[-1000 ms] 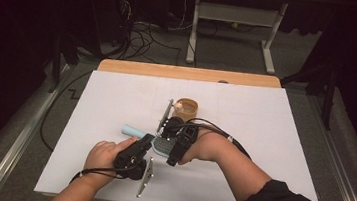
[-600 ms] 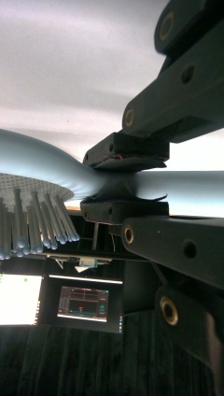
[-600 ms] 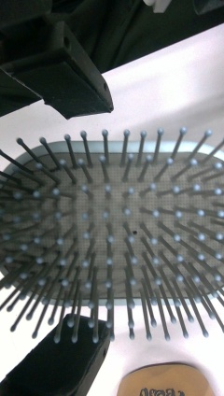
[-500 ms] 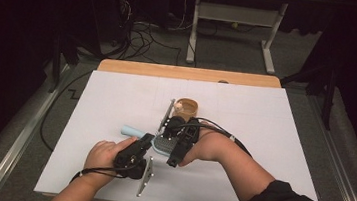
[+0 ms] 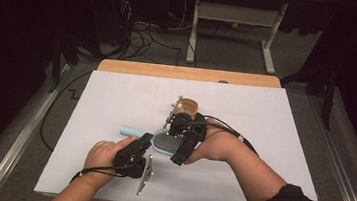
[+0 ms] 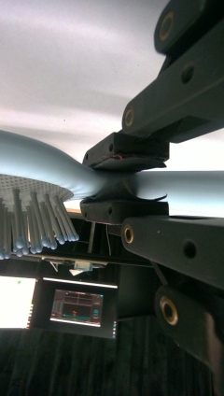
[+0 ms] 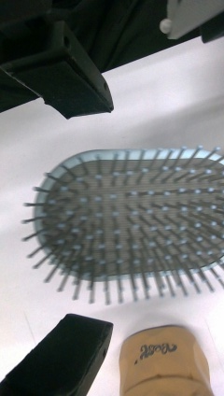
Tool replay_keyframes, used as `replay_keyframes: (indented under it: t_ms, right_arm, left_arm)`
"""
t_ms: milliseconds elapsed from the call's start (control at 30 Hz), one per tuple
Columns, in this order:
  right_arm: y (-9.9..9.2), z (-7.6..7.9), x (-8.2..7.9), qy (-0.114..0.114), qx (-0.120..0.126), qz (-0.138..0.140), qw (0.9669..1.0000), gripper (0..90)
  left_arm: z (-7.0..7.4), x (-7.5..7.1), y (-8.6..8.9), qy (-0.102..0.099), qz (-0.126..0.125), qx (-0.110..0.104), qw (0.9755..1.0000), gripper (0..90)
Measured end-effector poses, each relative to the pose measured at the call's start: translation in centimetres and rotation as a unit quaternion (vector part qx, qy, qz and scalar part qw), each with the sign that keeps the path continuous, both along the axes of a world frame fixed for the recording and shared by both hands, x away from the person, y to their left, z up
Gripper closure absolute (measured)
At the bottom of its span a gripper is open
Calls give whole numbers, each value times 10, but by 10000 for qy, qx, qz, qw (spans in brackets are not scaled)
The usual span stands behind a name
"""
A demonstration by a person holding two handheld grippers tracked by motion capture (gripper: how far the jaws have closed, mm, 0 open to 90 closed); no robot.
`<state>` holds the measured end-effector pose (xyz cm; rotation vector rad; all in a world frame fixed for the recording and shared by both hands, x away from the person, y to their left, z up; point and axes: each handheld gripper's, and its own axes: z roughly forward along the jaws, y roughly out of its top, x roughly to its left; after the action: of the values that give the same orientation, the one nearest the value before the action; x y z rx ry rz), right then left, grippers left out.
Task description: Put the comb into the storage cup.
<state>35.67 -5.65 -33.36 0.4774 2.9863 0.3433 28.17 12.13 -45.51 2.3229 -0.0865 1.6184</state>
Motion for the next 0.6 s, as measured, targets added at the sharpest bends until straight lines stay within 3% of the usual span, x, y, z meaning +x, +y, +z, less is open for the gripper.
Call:
replay_keyframes:
  t_ms: [300, 600]
  right_arm:
    - [-25, 6, 0, -84, 48, -145, 9998, 3]
    - [-46, -10, 1, -104, -267, -333, 9990, 3]
  left_arm:
    - [0, 4, 6, 133, 144, -249, 9995, 763]
    - [-2, 4, 7, 215, 198, -410, 9987, 763]
